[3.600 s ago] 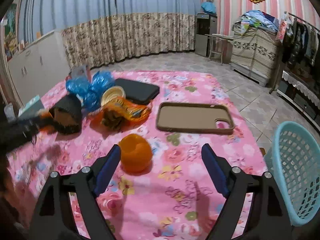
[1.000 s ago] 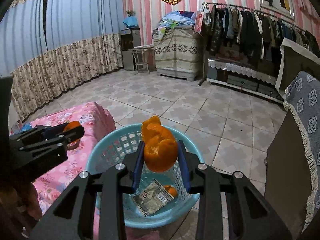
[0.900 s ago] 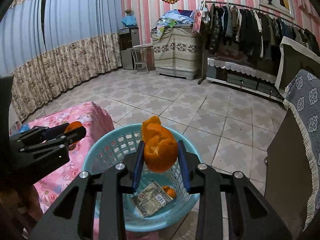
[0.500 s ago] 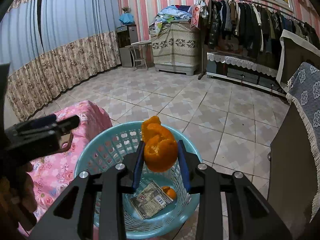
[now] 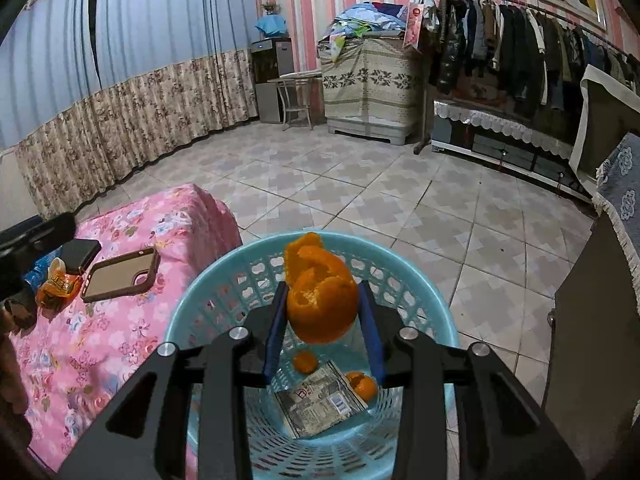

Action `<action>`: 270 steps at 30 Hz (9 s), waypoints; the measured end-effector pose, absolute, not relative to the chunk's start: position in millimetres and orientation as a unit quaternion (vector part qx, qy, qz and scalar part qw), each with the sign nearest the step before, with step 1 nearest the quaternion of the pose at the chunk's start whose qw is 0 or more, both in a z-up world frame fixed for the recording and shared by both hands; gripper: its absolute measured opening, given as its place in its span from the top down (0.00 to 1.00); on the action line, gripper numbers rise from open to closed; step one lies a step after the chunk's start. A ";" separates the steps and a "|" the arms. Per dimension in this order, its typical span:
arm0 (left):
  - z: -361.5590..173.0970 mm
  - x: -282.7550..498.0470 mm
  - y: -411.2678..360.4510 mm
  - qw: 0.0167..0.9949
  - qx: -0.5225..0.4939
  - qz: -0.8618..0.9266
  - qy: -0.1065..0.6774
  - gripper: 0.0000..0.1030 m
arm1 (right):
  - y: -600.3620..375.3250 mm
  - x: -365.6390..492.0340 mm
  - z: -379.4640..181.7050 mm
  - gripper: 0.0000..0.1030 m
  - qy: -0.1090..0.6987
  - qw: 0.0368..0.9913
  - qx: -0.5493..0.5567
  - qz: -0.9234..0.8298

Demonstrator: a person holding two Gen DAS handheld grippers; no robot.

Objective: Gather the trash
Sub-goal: 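Open the left tool to drop the bottle cap while the right tool releases the peeled orange, then move both tools back over the items on the bedspread, then grasp the beige face mask with the left tool while the right tool grasps the orange snack bag, then carry the face mask and snack bag over the light-blue basket, then open the left tool to drop the mask while the right tool releases the snack bag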

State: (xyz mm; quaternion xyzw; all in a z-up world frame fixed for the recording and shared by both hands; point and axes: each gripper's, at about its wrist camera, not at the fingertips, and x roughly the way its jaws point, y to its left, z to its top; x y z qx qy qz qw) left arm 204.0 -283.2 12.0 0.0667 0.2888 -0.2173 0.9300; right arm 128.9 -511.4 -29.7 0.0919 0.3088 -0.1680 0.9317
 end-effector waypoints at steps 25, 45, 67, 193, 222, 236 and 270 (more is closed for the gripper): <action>20.7 174.2 -97.4 0.956 0.035 -0.092 0.276 0.05 | -393.3 127.2 17.4 0.09 0.260 0.959 0.033 -0.110; -29.9 232.5 73.8 0.941 0.014 0.057 0.334 0.05 | -243.6 206.2 -0.4 0.09 0.272 0.962 -0.012 0.017; -103.2 279.6 136.7 0.892 -0.060 0.085 0.441 0.48 | -249.9 235.2 -48.1 0.09 0.321 0.947 -0.036 0.000; 5.9 191.2 -179.2 0.917 0.000 -0.204 0.343 0.78 | -455.6 104.8 21.0 0.96 0.277 0.951 0.043 -0.133; -23.1 192.6 -385.6 0.877 0.083 -0.326 0.343 0.78 | -530.2 108.9 -14.0 0.96 0.298 0.932 0.091 -0.184; -16.1 199.4 -383.3 0.888 0.092 -0.303 0.332 0.43 | -537.6 115.4 -30.0 0.96 0.310 0.928 0.108 -0.179; 27.4 190.1 -226.0 0.946 0.060 -0.167 0.270 0.05 | -486.1 128.1 -18.5 0.10 0.290 0.934 0.067 -0.198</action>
